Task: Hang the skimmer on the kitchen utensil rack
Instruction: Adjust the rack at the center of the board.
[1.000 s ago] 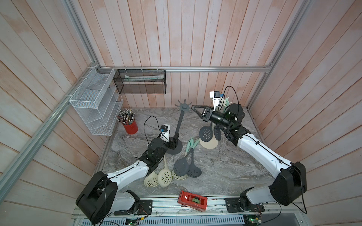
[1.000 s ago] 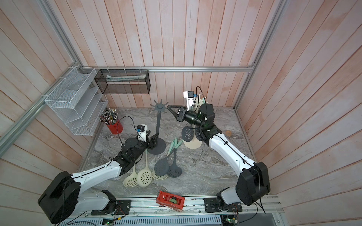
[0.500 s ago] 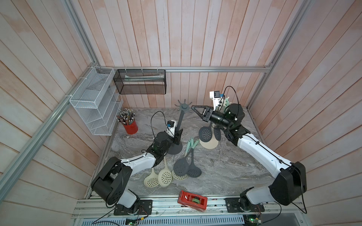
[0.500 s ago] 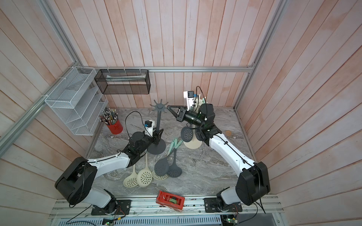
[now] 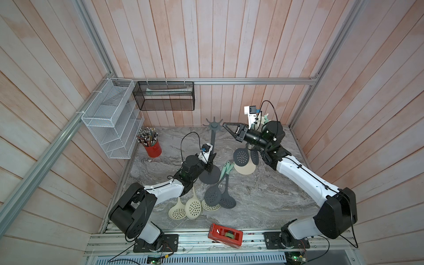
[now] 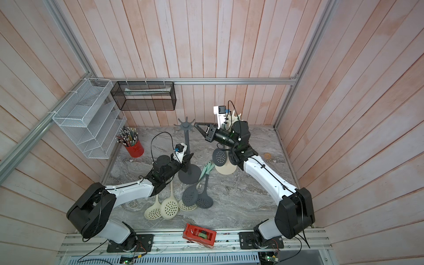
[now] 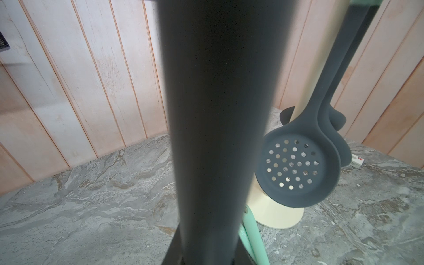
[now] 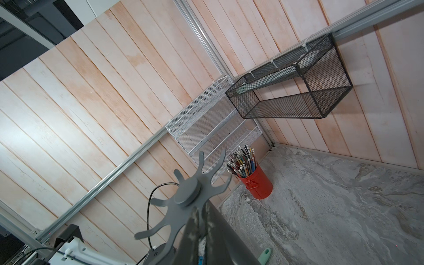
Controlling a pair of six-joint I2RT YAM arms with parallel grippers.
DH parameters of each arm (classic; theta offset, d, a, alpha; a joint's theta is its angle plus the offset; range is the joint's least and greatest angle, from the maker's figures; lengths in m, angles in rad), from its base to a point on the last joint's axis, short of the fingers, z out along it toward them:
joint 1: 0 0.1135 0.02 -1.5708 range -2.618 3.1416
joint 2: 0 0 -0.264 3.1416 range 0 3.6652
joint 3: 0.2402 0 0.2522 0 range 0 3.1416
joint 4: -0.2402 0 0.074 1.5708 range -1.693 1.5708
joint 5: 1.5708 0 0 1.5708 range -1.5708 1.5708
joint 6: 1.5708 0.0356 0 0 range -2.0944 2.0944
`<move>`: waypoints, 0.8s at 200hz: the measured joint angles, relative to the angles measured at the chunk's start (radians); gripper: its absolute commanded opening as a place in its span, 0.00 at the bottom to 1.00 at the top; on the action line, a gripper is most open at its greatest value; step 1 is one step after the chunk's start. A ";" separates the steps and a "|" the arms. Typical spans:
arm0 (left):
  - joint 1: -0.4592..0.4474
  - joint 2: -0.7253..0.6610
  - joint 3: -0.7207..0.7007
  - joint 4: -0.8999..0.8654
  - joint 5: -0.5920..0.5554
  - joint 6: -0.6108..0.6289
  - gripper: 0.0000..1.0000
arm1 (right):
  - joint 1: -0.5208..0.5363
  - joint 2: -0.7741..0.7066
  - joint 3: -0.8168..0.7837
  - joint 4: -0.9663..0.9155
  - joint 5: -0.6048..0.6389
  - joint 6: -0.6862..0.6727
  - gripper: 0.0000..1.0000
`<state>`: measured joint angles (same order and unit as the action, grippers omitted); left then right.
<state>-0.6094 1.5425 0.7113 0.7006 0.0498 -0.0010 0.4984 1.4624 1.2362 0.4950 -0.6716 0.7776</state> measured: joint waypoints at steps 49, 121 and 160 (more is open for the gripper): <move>0.030 0.013 0.007 0.029 -0.030 -0.088 0.00 | -0.013 0.000 0.000 -0.025 0.000 -0.009 0.40; 0.047 0.080 0.069 0.039 -0.085 -0.058 0.00 | -0.023 -0.035 -0.008 -0.038 0.009 -0.023 0.47; 0.064 0.116 0.095 0.053 -0.129 -0.021 0.00 | -0.024 -0.054 -0.028 -0.040 0.017 -0.027 0.50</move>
<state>-0.5449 1.6588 0.8059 0.7536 -0.0795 -0.0219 0.4740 1.4082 1.2079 0.4553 -0.6544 0.7509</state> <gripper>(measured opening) 0.187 0.489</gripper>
